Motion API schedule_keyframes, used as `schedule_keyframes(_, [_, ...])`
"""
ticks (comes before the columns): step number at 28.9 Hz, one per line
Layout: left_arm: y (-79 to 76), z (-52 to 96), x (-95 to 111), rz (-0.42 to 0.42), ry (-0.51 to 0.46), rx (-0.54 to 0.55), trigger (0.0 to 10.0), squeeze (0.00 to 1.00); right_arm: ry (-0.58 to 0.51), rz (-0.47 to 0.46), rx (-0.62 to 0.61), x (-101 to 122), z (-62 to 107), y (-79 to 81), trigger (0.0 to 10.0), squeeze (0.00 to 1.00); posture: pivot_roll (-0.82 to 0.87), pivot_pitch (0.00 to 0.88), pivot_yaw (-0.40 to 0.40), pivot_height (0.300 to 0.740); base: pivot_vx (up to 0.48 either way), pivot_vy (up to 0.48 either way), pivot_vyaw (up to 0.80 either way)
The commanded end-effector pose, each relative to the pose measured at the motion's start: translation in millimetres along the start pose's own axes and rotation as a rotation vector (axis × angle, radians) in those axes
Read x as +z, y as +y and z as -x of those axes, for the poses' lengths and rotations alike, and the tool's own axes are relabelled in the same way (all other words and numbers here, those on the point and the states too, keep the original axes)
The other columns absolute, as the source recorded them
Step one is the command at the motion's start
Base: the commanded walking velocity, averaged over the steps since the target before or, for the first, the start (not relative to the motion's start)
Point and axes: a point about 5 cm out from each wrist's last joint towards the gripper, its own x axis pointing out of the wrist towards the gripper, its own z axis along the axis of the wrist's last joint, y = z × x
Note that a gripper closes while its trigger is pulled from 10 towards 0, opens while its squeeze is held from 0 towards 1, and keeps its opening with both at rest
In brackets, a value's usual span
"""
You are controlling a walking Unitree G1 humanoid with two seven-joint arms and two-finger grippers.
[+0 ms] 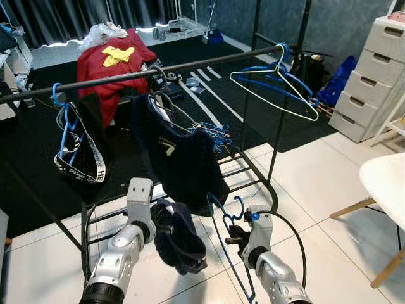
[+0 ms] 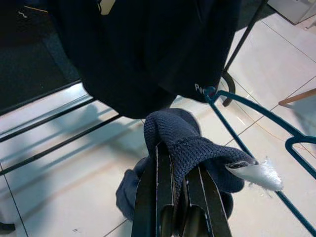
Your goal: Hang hanger
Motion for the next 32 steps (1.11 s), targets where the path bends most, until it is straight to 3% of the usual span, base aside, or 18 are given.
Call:
schedule_keyframes(1, [5.3, 2.4, -1, 0.012, -0.003, 0.007, 10.0, 0.00, -0.006, 0.030, 0.004, 2, -2.0, 2.4, 10.0, 0.00, 0.03, 0.010, 0.093, 0.740, 0.000, 0.000, 0.00])
schedule_keyframes(6, [0.0, 0.5, -1, 0.037, -0.004, -0.014, 10.0, 0.00, -0.021, 0.070, 0.000, 6, -2.3, 1.6, 10.0, 0.00, 0.01, 0.012, 0.085, 0.740, 0.000, -0.351, 0.00])
schedule_keyframes(11, [-7.6, 0.4, 0, 0.046, -0.012, -0.029, 10.0, 0.00, -0.042, 0.099, 0.012, 8, -1.6, 5.2, 10.0, 0.00, 0.03, 0.015, 0.070, 0.740, 0.000, -0.480, 0.80])
schedule_keyframes(19, [3.0, 5.9, -3, 0.056, -0.004, 0.011, 10.0, 0.00, -0.025, 0.126, 0.048, 9, -6.1, 9.7, 10.0, 0.00, 0.03, 0.009, 0.067, 0.740, 0.000, -0.480, 0.80])
schedule_keyframes(22, [7.1, 4.8, -5, 0.090, 0.014, 0.028, 10.0, 0.00, -0.020, 0.091, 0.035, 11, -7.3, 8.4, 10.0, 0.00, 0.01, 0.021, 0.061, 0.740, 0.000, 0.000, 0.53])
schedule_keyframes(26, [10.0, 2.8, -4, 0.058, 0.012, 0.035, 10.0, 0.00, -0.011, 0.083, 0.033, 13, -8.2, 7.1, 10.0, 0.00, 0.01, 0.020, 0.058, 0.740, 0.000, 0.000, 0.00])
schedule_keyframes(32, [10.8, -0.4, -3, 0.049, 0.036, 0.048, 10.0, 0.00, -0.018, 0.082, 0.029, 14, -6.8, 3.4, 10.0, 0.00, 0.02, 0.026, 0.061, 0.740, 0.000, 0.480, 0.00])
